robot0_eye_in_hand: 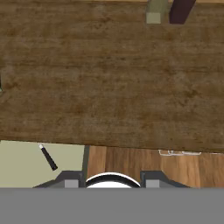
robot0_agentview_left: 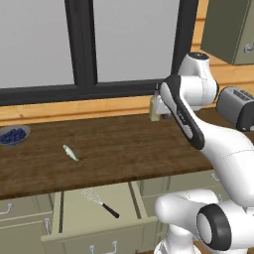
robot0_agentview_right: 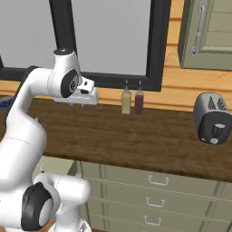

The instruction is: Pick the whisk from the drawer and place it on the counter.

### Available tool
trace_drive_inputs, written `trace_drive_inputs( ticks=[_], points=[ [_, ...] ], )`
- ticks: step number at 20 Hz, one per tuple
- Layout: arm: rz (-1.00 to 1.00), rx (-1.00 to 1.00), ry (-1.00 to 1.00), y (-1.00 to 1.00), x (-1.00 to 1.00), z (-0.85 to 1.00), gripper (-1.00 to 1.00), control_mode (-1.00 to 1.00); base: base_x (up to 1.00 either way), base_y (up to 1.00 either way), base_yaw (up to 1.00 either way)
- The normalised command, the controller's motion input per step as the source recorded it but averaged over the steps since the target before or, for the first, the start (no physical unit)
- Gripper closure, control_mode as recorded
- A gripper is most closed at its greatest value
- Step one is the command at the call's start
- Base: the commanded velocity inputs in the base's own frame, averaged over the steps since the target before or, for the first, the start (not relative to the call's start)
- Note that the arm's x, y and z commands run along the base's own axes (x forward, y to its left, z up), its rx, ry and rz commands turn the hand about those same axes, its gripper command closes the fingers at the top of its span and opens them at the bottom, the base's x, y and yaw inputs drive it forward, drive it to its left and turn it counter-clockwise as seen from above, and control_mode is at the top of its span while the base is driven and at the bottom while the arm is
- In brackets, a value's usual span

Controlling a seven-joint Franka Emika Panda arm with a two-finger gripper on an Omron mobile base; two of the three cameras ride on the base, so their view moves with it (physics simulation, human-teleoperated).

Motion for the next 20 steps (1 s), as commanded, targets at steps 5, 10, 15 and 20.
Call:
trace_drive_inputs(
  ticks=[5,10,15,20],
  points=[
    [0.00,-0.01,-0.01,0.03,-0.25,-0.12,-1.00,-1.00,0.00,0.00,0.00],
    [0.00,0.00,-0.01,0.00,-0.66,-0.63,-1.00,-1.00,0.00,0.00,0.00],
    [0.03,-0.03,0.00,0.01,-0.46,-0.96,-1.00,-1.00,0.00,0.00,0.00],
    [0.01,-0.02,0.00,0.01,-0.21,-0.59,-1.00,1.00,-0.10,0.00,0.02]
  ],
)
